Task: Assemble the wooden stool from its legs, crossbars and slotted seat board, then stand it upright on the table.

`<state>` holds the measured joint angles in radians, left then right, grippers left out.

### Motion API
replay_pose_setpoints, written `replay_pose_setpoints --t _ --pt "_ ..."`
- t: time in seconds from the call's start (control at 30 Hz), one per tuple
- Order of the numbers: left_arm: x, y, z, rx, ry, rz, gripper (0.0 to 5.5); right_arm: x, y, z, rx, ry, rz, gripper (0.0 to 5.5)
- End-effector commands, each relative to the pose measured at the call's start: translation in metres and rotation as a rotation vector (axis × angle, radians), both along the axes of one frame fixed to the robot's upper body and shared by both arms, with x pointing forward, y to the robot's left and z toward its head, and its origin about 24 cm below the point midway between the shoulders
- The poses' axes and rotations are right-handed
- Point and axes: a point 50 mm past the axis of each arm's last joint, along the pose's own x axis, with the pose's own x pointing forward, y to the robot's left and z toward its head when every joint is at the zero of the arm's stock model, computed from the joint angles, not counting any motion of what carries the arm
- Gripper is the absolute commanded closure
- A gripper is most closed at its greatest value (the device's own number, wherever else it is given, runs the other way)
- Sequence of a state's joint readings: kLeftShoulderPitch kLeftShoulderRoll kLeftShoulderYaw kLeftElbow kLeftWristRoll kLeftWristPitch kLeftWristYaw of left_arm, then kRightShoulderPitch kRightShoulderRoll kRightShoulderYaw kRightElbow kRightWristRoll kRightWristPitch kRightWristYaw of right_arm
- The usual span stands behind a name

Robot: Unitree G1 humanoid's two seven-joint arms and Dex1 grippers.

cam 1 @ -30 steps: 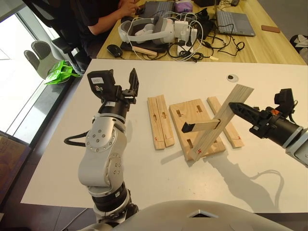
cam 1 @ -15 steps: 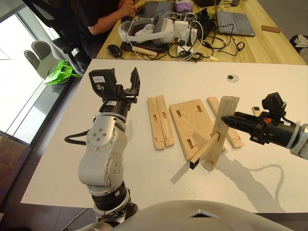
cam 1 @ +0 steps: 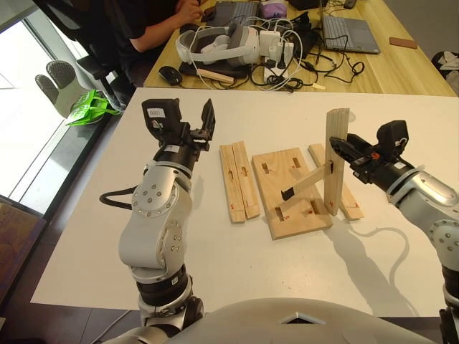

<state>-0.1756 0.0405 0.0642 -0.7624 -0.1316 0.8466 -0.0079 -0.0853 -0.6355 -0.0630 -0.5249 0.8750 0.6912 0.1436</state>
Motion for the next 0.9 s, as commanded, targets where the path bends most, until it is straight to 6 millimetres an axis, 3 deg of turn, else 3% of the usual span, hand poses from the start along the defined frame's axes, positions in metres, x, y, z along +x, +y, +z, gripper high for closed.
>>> replay_pose_setpoints --t 0.03,0.13,0.23,0.4,0.47,0.6,0.77,0.9 --pt "-0.007 0.005 -0.009 0.070 0.057 -0.092 2.25 0.018 -0.015 0.032 -0.066 -0.191 -0.149 4.52" --pt "-0.015 0.021 -0.022 0.190 0.155 -0.248 2.25 0.032 -0.038 0.060 -0.060 -0.347 -0.370 4.52" --pt "-0.032 0.022 -0.028 0.301 0.304 -0.640 2.25 0.043 -0.054 0.084 0.188 -0.427 -0.561 4.52" --pt "-0.061 -0.028 -0.017 0.237 0.327 -1.183 2.25 0.054 -0.040 0.078 0.497 -0.328 -0.619 4.52" --pt "-0.065 -0.046 -0.011 0.197 0.306 -1.305 2.25 0.056 -0.030 0.076 0.558 -0.297 -0.605 4.52" --pt "-0.055 -0.083 -0.014 0.277 0.284 -1.379 2.25 0.062 -0.016 0.082 0.693 -0.282 -0.573 4.52" --pt "-0.034 -0.114 -0.051 0.576 0.330 -1.310 2.25 0.065 -0.002 0.096 0.787 -0.293 -0.524 4.52" --pt "-0.028 -0.125 -0.074 0.728 0.356 -1.300 2.25 0.066 0.002 0.105 0.813 -0.300 -0.496 4.52"
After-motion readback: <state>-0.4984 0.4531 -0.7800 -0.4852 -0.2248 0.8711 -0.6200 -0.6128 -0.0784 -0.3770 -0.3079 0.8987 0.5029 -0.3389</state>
